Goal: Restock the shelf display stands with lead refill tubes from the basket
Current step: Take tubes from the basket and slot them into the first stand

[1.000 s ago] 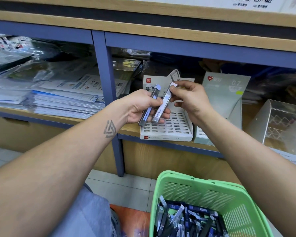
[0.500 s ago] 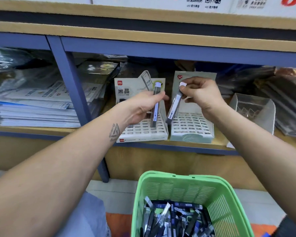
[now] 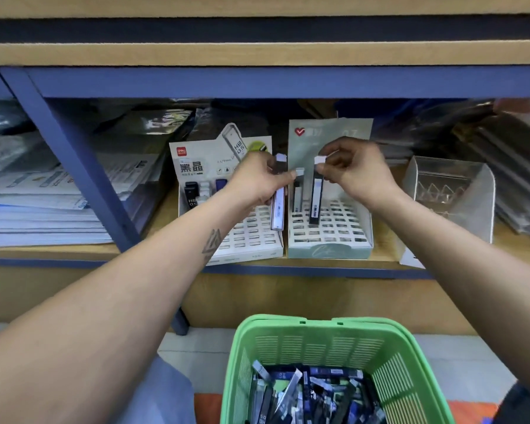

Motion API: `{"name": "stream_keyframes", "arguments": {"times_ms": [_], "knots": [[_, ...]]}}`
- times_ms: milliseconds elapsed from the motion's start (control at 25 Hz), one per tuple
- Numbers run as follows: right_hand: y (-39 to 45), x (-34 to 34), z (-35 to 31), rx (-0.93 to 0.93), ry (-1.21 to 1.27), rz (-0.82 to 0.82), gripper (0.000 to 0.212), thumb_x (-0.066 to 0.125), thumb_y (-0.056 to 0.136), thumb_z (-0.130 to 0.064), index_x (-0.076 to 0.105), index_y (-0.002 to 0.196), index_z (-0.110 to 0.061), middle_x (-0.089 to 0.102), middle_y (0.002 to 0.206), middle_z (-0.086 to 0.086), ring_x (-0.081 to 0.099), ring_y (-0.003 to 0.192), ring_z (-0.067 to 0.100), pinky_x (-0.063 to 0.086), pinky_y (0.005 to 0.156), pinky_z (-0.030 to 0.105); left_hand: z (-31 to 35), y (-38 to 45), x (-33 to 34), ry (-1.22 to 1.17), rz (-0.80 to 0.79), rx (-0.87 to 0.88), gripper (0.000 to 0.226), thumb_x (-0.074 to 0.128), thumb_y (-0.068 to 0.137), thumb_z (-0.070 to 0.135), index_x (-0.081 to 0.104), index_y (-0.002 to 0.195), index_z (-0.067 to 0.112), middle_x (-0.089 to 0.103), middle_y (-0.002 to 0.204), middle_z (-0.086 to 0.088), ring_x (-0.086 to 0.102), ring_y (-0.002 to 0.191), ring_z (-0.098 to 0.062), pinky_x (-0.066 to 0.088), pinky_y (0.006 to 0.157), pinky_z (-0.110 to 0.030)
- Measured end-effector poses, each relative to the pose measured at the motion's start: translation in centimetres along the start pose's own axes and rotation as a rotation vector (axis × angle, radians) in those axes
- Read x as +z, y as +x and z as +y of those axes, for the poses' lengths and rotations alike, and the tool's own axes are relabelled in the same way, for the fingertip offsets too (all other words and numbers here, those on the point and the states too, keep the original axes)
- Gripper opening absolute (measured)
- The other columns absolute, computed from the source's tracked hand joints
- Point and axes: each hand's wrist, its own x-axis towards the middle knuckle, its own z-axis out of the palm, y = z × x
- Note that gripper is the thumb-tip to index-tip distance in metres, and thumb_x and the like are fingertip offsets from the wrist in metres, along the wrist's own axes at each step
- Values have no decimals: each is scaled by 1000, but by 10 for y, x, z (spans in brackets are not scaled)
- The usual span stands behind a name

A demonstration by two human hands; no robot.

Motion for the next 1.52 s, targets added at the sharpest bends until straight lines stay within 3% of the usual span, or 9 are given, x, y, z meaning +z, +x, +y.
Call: {"name": "stream_keyframes", "arguments": {"times_ms": [80, 160, 280, 440, 720, 1080, 1240, 1400, 1520], "knots": [[8, 0, 4, -16, 1, 12, 18, 79, 86, -16, 67, 95, -26, 73, 82, 1, 70, 77, 16, 59, 77, 36, 2, 8, 5, -21, -11, -10, 25, 70, 93, 23, 63, 90, 0, 69, 85, -23, 61, 64, -27, 56, 61, -43], [11, 1, 9, -23, -1, 9, 17, 78, 87, -14, 66, 97, -23, 71, 80, 1, 67, 75, 15, 55, 74, 32, -2, 17, 9, 14, -32, -19, 27, 70, 93, 22, 63, 92, -5, 64, 77, -22, 60, 63, -28, 58, 65, -49], [12, 3, 12, -29, 6, 9, 18, 76, 89, -12, 65, 99, -22, 67, 78, -2, 63, 73, 11, 50, 73, 26, -11, 27, 13, 137, -14, -61, 27, 72, 91, 25, 55, 77, 8, 52, 69, -8, 59, 67, -29, 59, 72, -50], [14, 2, 15, -55, 20, 40, 17, 76, 89, -14, 65, 99, -22, 68, 78, -5, 63, 73, 7, 49, 73, 22, -16, 31, 22, 222, -11, -148, 24, 70, 92, 23, 54, 84, 7, 53, 78, -6, 64, 82, -30, 62, 76, -47], [11, 7, 18, -81, -21, 44, 17, 76, 89, -12, 66, 100, -21, 66, 80, -6, 61, 74, 5, 45, 71, 15, -26, 36, 35, 288, -39, -177, 21, 74, 84, 15, 55, 91, 9, 56, 83, -6, 64, 81, -25, 62, 70, -40], [13, 9, 22, -94, -53, 32, 18, 76, 88, -12, 69, 103, -16, 64, 80, -10, 61, 75, 2, 47, 73, 16, -26, 39, 39, 294, -47, -179, 17, 68, 87, 10, 57, 100, 8, 57, 88, -6, 61, 74, -21, 49, 45, -26], [7, 16, 27, -125, -159, -77, 12, 75, 89, -14, 70, 97, -21, 69, 84, -4, 65, 81, 10, 52, 76, 26, -29, 40, 39, 289, -44, -178, 19, 68, 87, 9, 57, 103, 7, 59, 93, -9, 63, 79, -23, 55, 50, -29], [3, 14, 27, -148, -227, -44, 5, 73, 90, -23, 72, 95, -24, 70, 89, -8, 64, 85, 12, 55, 78, 33, -32, 40, 38, 271, -48, -170, 21, 72, 86, 13, 60, 101, 6, 62, 93, -11, 65, 81, -25, 63, 64, -41], [0, 11, 29, -127, -239, -41, 5, 71, 92, -19, 71, 97, -19, 69, 87, -5, 65, 84, 14, 56, 78, 36, -35, 37, 35, 281, -61, -162, 24, 74, 86, 18, 61, 100, 5, 64, 94, -14, 67, 83, -29, 63, 70, -47]]}}
